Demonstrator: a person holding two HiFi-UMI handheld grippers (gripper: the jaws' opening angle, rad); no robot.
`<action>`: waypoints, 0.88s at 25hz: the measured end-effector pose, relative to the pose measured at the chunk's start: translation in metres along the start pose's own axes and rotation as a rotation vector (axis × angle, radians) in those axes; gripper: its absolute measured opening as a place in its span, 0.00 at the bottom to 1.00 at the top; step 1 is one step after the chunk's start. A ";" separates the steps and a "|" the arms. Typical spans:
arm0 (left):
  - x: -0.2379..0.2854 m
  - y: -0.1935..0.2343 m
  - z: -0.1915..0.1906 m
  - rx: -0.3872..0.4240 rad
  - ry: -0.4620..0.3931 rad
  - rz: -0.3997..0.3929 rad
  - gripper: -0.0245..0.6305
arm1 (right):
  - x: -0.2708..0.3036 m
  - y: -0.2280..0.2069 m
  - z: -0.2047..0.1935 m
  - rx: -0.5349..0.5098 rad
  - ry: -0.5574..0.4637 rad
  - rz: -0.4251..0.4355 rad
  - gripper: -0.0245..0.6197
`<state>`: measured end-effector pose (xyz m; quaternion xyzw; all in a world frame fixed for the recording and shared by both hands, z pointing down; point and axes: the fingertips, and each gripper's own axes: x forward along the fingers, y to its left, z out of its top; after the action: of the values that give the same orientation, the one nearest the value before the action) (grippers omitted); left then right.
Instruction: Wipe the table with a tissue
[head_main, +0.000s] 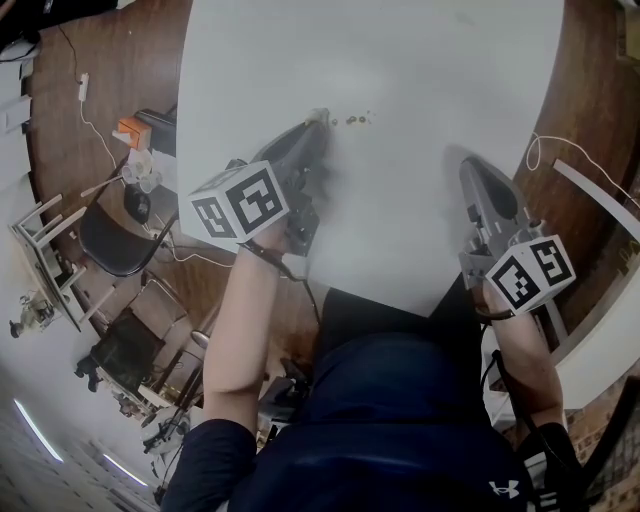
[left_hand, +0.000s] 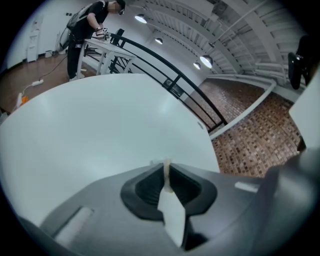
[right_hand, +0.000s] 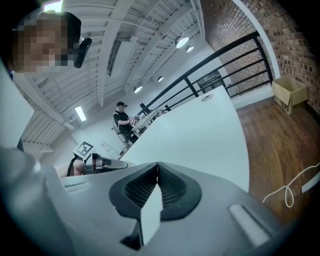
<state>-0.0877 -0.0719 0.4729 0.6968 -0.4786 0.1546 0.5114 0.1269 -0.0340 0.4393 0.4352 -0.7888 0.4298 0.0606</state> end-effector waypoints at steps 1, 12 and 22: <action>-0.001 -0.005 0.001 0.000 -0.007 -0.011 0.09 | -0.002 -0.001 0.001 0.002 -0.002 0.001 0.05; 0.042 -0.070 -0.020 0.005 0.065 -0.113 0.09 | -0.003 -0.008 0.003 0.013 -0.008 -0.009 0.05; 0.066 -0.071 -0.039 0.071 0.105 -0.012 0.09 | -0.005 -0.016 -0.003 0.018 0.005 -0.028 0.05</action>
<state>0.0143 -0.0702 0.4958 0.7082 -0.4414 0.2047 0.5116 0.1410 -0.0324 0.4482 0.4458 -0.7784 0.4371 0.0648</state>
